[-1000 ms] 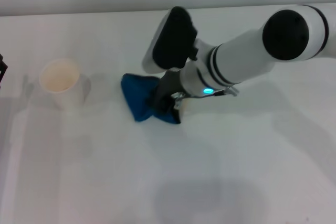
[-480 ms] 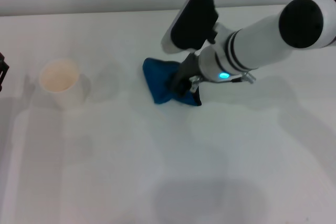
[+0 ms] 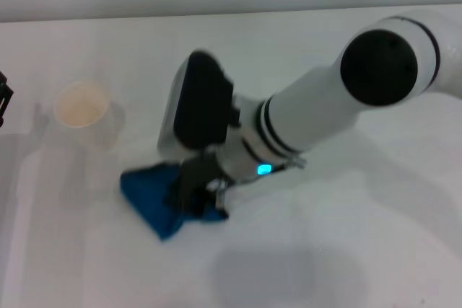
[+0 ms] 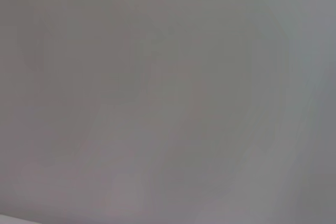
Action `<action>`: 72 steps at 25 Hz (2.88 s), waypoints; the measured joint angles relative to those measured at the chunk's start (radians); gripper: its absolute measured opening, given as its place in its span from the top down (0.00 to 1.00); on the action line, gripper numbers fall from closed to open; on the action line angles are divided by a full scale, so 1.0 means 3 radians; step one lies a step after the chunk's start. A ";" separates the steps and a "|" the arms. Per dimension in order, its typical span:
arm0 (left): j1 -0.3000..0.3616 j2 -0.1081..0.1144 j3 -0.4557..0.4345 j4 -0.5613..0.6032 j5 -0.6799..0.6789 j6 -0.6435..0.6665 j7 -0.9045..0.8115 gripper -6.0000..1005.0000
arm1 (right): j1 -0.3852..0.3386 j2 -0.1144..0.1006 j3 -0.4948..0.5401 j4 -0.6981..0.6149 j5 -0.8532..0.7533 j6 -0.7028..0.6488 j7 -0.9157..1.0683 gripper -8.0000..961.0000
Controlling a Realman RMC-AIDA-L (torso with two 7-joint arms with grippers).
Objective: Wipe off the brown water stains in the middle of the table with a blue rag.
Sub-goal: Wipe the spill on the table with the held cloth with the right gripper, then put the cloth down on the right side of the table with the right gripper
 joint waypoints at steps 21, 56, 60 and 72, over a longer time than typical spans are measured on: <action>0.0009 -0.0004 -0.0005 0.0009 0.0000 -0.0002 -0.0001 0.13 | -0.0270 -0.0046 0.1220 0.0444 -0.0751 0.0245 -0.0112 0.83; -0.0016 0.0012 -0.0005 -0.0081 -0.0049 -0.0036 -0.0170 0.13 | -0.0943 -0.0059 0.2083 -0.0285 -0.0952 0.1793 -0.0020 0.83; -0.0020 0.0013 -0.0005 -0.0082 -0.0085 -0.0036 -0.0174 0.13 | -0.0975 -0.0045 0.2071 -0.0293 -0.0915 0.1831 0.0001 0.83; -0.0044 0.0013 -0.0005 -0.0087 -0.0138 -0.0036 -0.0175 0.13 | -0.0955 -0.0032 0.2031 -0.0220 -0.0682 0.1659 0.0082 0.77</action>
